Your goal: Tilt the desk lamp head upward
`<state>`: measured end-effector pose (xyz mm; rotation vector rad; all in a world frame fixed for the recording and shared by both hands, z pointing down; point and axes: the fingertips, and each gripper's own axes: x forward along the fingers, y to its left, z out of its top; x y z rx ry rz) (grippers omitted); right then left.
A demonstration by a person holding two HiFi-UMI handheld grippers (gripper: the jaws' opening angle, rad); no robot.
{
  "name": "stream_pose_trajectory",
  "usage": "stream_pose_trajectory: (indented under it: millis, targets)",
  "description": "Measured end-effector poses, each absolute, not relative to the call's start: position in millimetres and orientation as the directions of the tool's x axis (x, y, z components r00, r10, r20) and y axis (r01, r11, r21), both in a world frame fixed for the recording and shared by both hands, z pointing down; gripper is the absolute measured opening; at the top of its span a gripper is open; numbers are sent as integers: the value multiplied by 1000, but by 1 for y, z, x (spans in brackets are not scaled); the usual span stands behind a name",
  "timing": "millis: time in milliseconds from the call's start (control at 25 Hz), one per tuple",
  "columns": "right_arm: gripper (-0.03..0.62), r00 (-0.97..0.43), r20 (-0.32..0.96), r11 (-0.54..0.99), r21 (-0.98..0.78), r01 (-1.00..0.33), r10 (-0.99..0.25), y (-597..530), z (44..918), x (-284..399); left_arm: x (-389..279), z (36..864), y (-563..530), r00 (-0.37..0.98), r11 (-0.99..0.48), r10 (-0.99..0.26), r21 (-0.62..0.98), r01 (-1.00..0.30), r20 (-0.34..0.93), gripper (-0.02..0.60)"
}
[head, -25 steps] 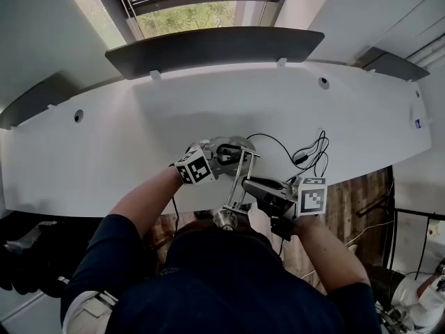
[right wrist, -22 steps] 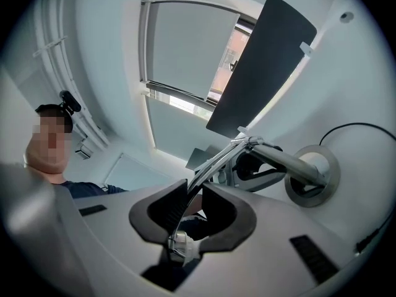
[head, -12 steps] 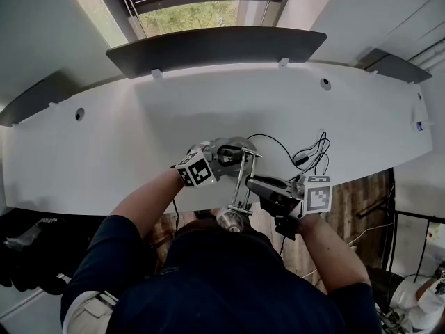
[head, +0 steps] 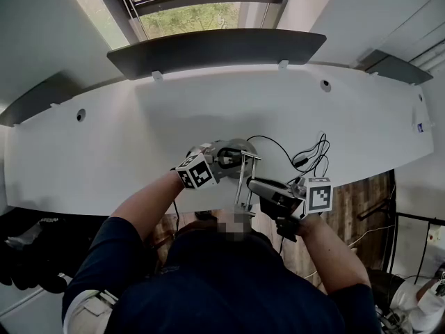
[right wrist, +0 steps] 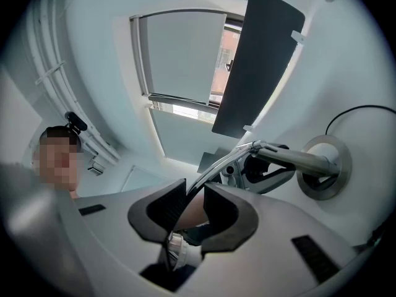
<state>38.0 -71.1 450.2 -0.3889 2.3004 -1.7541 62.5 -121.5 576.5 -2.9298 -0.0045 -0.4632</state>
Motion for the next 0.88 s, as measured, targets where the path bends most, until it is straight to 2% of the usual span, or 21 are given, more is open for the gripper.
stream_pose_trajectory:
  millis: [640,880]
  targets:
    - [77,-943,-44,171,-985,-13,-329,-72,453,36,65,573,-118,940,-970,-32,-236,52,340,140]
    - [77,-946,-51,170,-985,-5,-321,-72,453,36,68,564,-120,950,-967,-36,-251,46,310,140]
